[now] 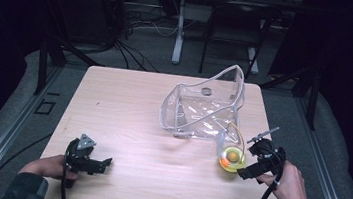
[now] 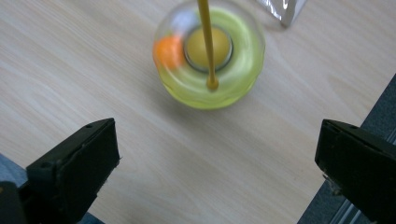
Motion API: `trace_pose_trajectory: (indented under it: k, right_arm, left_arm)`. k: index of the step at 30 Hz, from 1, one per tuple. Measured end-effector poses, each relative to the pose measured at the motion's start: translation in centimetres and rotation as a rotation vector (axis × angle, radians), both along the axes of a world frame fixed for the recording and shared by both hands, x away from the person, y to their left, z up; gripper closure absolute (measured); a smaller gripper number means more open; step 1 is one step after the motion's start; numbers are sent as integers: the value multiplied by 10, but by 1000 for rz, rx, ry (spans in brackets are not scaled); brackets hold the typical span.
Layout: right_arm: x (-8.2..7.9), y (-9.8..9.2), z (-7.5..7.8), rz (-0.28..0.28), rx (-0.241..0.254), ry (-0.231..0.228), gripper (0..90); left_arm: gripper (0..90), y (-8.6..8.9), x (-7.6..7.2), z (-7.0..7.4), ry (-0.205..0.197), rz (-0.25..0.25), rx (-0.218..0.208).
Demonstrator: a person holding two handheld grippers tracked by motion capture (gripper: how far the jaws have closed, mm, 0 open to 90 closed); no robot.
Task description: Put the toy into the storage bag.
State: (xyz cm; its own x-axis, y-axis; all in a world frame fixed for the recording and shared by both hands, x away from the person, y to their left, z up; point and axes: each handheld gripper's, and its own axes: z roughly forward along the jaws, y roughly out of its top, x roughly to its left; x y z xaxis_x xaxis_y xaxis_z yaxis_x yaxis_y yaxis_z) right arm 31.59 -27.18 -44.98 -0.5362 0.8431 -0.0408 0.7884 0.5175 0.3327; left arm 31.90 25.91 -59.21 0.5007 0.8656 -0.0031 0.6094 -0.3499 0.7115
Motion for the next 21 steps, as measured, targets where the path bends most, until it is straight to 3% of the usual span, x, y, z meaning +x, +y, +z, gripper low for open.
trace_pose_trajectory:
  k: [3, 5, 6, 8, 10, 11, 14, 16, 17, 18, 21]
  right_arm:
    - [6, 2, 9, 11, 37, -9, 0]
    - [9, 6, 12, 12, 6, -26, 0]
    - [14, 7, 20, 42, -20, 64, 0]
    - [17, 11, 16, 59, 40, 19, 0]
    - [20, 16, 14, 59, 54, -31, 0]
    - [22, 19, 12, 69, 92, -52, 0]
    - [27, 24, 12, 70, 117, -105, 6]
    - [28, 25, 15, 65, 103, -119, 21]
    - [29, 25, 13, 70, 138, -145, 30]
    - [28, 25, 27, 57, -3, -50, 48]
    - [29, 24, 34, 73, 0, -55, 205]
  left_arm:
    - [0, 0, 0, 0, 0, -1, 0]
    - [0, 0, 0, 0, 0, 0, -1]
    - [0, 0, 0, 0, 0, 0, 0]
    - [0, 0, 0, 0, 1, -2, 2]
    - [0, 0, 0, 0, 1, -2, 2]
    - [0, 0, 0, 0, 1, -2, 2]
    - [0, 0, 0, 0, 1, -2, 2]
    - [0, 0, 0, 0, 0, -3, 2]
    - [0, 0, 0, 0, 0, -3, 2]
    - [0, 0, 0, 0, 0, -3, 2]
    - [0, 0, 0, 0, 0, -3, 2]
